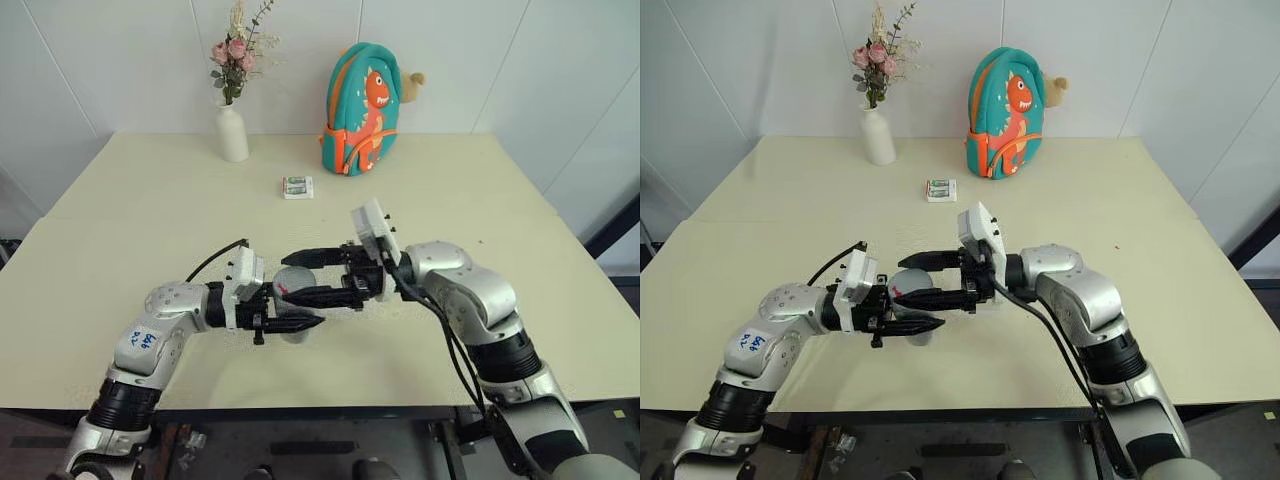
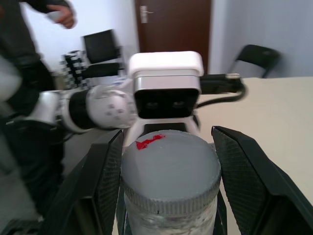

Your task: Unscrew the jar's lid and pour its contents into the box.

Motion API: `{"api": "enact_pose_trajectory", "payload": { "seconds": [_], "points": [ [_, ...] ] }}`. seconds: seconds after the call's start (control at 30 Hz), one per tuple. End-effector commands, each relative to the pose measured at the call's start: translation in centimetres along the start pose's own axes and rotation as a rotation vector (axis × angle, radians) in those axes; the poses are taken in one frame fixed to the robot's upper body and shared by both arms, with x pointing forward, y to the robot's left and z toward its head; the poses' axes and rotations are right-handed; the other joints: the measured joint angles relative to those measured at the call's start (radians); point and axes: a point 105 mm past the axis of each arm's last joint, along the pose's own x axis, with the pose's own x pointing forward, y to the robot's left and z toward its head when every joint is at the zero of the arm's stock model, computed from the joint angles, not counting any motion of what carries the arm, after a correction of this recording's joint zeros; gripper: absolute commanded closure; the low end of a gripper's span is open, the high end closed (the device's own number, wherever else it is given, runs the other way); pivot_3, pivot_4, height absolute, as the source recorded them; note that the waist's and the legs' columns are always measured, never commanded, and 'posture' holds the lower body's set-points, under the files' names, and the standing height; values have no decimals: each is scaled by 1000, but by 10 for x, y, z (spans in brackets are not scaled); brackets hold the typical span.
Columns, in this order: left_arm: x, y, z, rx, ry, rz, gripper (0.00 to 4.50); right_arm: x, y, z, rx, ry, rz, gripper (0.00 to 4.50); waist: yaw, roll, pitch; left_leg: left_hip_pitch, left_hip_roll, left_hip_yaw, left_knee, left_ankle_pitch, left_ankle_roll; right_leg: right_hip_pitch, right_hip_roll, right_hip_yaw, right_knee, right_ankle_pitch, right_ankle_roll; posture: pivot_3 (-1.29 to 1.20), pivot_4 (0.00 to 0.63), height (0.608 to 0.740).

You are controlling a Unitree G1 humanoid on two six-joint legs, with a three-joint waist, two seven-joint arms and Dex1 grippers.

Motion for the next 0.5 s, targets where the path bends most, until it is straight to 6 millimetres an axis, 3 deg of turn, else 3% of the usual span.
{"api": "enact_pose_trajectory", "payload": {
  "seconds": [0.03,0.3,0.5],
  "points": [
    [-18,6,21,24,-41,2,2508,-9,6,9,-33,10,91,1999,0,0,0,0,0,0,0,0,0,0,0,0,0,0,0,0,150,740],
    [-19,12,26,50,-72,68,2508,-7,5,9,-19,1,73,1999,1,0,0,0,0,0,0,0,0,0,0,0,0,0,0,0,150,740],
    [-21,11,25,49,-77,95,2508,-9,2,9,-18,-2,34,80,1,0,0,0,0,0,0,0,0,0,0,0,1,0,0,0,150,740]
  ]
}}
